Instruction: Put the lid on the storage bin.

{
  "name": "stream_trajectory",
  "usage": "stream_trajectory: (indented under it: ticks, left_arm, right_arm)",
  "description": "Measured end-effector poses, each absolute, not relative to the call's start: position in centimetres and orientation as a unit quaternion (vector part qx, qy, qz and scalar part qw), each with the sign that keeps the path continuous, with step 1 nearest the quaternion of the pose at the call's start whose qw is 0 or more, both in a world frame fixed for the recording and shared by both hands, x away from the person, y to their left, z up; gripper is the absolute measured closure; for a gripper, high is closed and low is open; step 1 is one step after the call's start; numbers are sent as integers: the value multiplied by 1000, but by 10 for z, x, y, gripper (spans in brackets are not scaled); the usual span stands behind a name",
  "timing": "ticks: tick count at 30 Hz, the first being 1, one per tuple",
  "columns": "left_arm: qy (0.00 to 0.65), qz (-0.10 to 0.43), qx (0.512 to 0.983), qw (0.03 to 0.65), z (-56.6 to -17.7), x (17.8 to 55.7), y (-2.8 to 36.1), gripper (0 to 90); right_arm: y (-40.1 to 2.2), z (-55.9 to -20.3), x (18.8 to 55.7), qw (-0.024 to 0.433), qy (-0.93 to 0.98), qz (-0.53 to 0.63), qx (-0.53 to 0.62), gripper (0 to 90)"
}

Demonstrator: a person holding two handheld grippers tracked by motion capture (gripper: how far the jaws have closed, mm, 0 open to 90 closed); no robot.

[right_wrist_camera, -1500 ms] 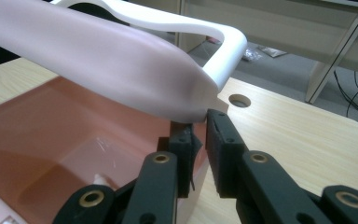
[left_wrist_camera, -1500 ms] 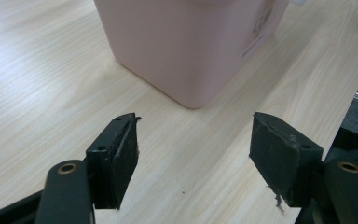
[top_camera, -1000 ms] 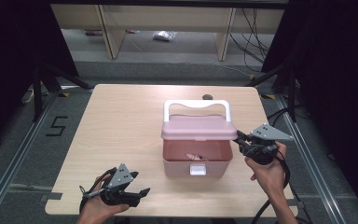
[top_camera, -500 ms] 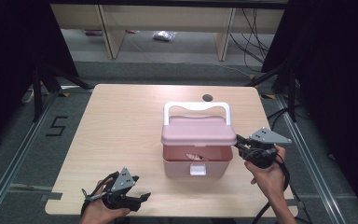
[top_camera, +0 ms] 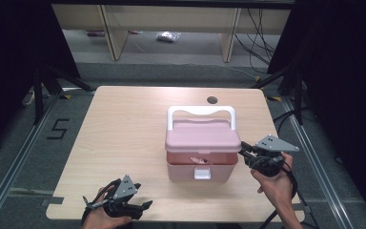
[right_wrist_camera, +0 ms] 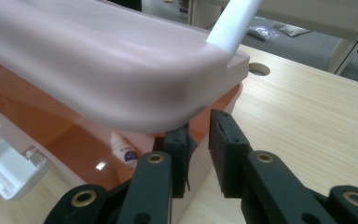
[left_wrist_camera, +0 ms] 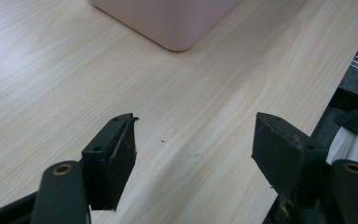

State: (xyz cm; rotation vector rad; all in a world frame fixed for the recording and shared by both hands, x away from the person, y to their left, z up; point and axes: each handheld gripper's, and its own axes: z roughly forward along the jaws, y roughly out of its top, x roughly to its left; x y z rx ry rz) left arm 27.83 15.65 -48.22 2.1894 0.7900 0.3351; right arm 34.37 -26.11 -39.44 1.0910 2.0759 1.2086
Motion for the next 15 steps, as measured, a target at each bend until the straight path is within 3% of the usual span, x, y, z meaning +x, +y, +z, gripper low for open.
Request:
stream_trajectory:
  ticks: [15]
  left_arm:
    - [314, 128, 857, 387, -485, 275, 159, 297]
  right_arm:
    - [-263, -401, 330, 242, 767, 442, 397, 731]
